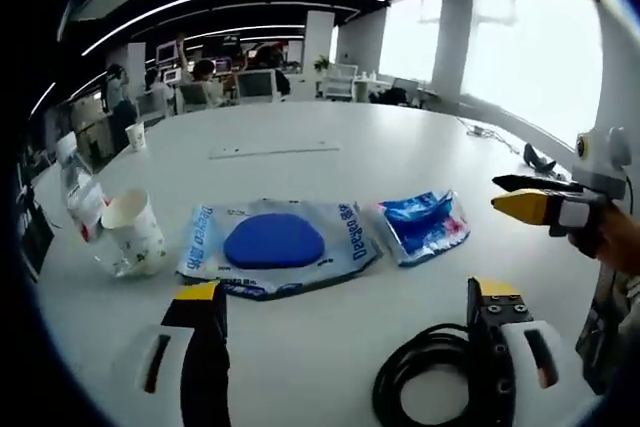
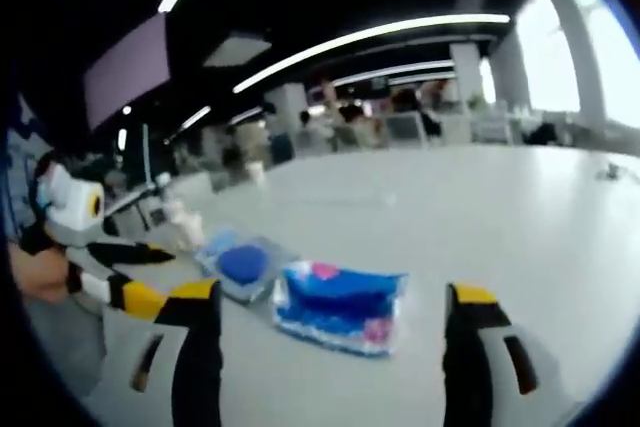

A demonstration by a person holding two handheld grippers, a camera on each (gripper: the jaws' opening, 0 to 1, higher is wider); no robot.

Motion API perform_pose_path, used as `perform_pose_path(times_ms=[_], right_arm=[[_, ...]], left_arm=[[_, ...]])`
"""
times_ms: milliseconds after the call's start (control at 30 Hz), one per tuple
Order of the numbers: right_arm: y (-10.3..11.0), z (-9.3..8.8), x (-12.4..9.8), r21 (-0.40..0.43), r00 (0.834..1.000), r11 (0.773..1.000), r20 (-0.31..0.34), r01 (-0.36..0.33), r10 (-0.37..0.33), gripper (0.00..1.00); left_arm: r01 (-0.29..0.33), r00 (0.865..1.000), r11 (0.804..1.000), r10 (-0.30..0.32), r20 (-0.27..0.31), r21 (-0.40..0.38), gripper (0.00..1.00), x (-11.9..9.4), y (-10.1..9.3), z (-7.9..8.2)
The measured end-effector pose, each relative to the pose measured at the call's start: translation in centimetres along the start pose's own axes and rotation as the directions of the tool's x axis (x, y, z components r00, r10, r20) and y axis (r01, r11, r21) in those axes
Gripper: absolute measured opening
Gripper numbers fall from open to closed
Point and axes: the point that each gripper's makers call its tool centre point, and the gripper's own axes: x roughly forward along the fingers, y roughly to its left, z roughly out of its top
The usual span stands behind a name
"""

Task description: Arrange the tabletop items into an orderly group along one side of the table until the central work area is clear of visible clutter.

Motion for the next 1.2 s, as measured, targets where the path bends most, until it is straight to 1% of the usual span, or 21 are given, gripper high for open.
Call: perform_pose_path(times_ms=[133, 167, 233, 300, 333, 400, 467, 533, 600, 700, 733, 767, 833, 900, 967, 1000, 1067, 1100, 1133, 1167, 1200], right_arm=[[0.9, -0.3, -0.2, 0.001, 1.0, 1.0, -0.016, -0.022, 0.022, 0.88], [1.5, -0.6, -0.2, 0.001, 0.999, 0.999, -0.031, -0.039, 0.039, 0.88], [2.8, -1.2, -0.2, -0.006, 0.995, 0.997, -0.06, -0.08, 0.08, 0.86], [4.4, -2.5, -0.5, -0.017, 0.987, 0.994, -0.119, -0.111, 0.109, 0.82], [4.7, -3.1, -0.6, -0.018, 0.983, 0.993, -0.147, -0.116, 0.112, 0.8], [5.5, -4.1, -0.6, -0.014, 0.979, 0.992, -0.166, -0.123, 0.119, 0.77], [6.2, -5.1, -0.7, 0.005, 0.974, 0.991, -0.187, -0.132, 0.131, 0.76], [7.5, -6.7, -1.0, 0.033, 0.958, 0.987, -0.238, -0.154, 0.158, 0.74], [8.6, -7.5, -1.1, 0.008, 0.948, 0.984, -0.265, -0.179, 0.175, 0.71], [9.8, -8.3, -1.3, -0.022, 0.935, 0.978, -0.298, -0.206, 0.191, 0.62], [10.1, -8.6, -1.3, -0.023, 0.931, 0.976, -0.308, -0.216, 0.198, 0.59], [10.6, -9.0, -1.3, -0.011, 0.92, 0.974, -0.33, -0.227, 0.211, 0.55], [11.4, -9.6, -1.2, -0.009, 0.906, 0.969, -0.355, -0.249, 0.229, 0.52], [11.9, -10.6, -1.2, -0.073, 0.884, 0.958, -0.411, -0.276, 0.223, 0.46], [12.3, -11.4, -1.2, -0.112, 0.87, 0.95, -0.443, -0.292, 0.215, 0.4], [12.5, -11.5, -1.2, -0.124, 0.869, 0.947, -0.447, -0.295, 0.212, 0.36], [12.5, -11.6, -1.1, -0.148, 0.869, 0.944, -0.453, -0.293, 0.199, 0.28], [12.4, -11.7, -1.0, -0.153, 0.868, 0.944, -0.456, -0.292, 0.195, 0.26], [12.5, -11.9, -1.0, -0.148, 0.862, 0.943, -0.465, -0.298, 0.2, 0.24], [12.6, -12.3, -1.2, -0.142, 0.85, 0.939, -0.483, -0.313, 0.21, 0.21], [12.4, -12.8, -1.3, -0.167, 0.845, 0.935, -0.499, -0.312, 0.193, 0.21]], left_arm=[[-0.024, 1.0, 1.0, 0.024, -0.014, -0.009, 0.99, -1.1, 0.5, -1.0], [-0.026, 1.0, 1.0, 0.026, -0.015, -0.008, 0.99, -1.2, 0.4, -1.1], [-0.02, 0.999, 1.0, 0.021, -0.044, 0.009, 0.98, -1.6, 0.0, -2.1], [-0.019, 0.998, 1.0, 0.02, -0.062, 0.015, 0.97, -1.7, -0.1, -2.9], [-0.016, 0.996, 1.0, 0.017, -0.083, 0.01, 0.95, -1.8, -0.1, -3.6], [-0.019, 0.993, 1.0, 0.021, -0.12, 0.018, 0.94, -1.9, -0.3, -4.7], [-0.016, 0.991, 1.0, 0.019, -0.129, 0.024, 0.93, -1.9, -0.6, -5.1], [-0.014, 0.99, 1.0, 0.016, -0.142, 0.014, 0.91, -2.1, -0.9, -5.7], [-0.022, 0.986, 0.999, 0.026, -0.167, 0.025, 0.88, -2.3, -0.9, -6.5], [-0.025, 0.98, 1.0, 0.027, -0.195, 0.014, 0.83, -2.3, -0.7, -7.4], [-0.023, 0.975, 0.999, 0.013, -0.222, -0.041, 0.8, -2.3, -0.8, -7.9], [-0.019, 0.974, 0.998, 0.006, -0.227, -0.055, 0.77, -2.2, -0.9, -8.0], [-0.029, 0.97, 0.999, 0.023, -0.244, -0.019, 0.7, -2.2, -0.4, -8.3], [-0.03, 0.967, 0.999, 0.034, -0.253, 0.023, 0.65, -2.3, -0.4, -8.4], [-0.022, 0.968, 1.0, 0.027, -0.25, 0.021, 0.6, -2.3, -0.5, -8.3], [-0.019, 0.968, 1.0, 0.024, -0.251, 0.019, 0.55, -2.3, -0.6, -8.3], [-0.001, 0.962, 1.0, 0.006, -0.273, 0.02, 0.5, -2.1, -1.0, -8.7], [0.0, 0.964, 0.999, 0.01, -0.267, 0.04, 0.46, -2.2, -1.2, -8.7], [0.015, 0.967, 0.998, 0.001, -0.254, 0.061, 0.43, -2.1, -1.5, -8.4], [0.025, 0.966, 0.998, -0.01, -0.257, 0.057, 0.39, -2.1, -1.9, -8.4], [0.029, 0.965, 0.998, -0.012, -0.263, 0.061, 0.35, -2.0, -2.0, -8.6]])
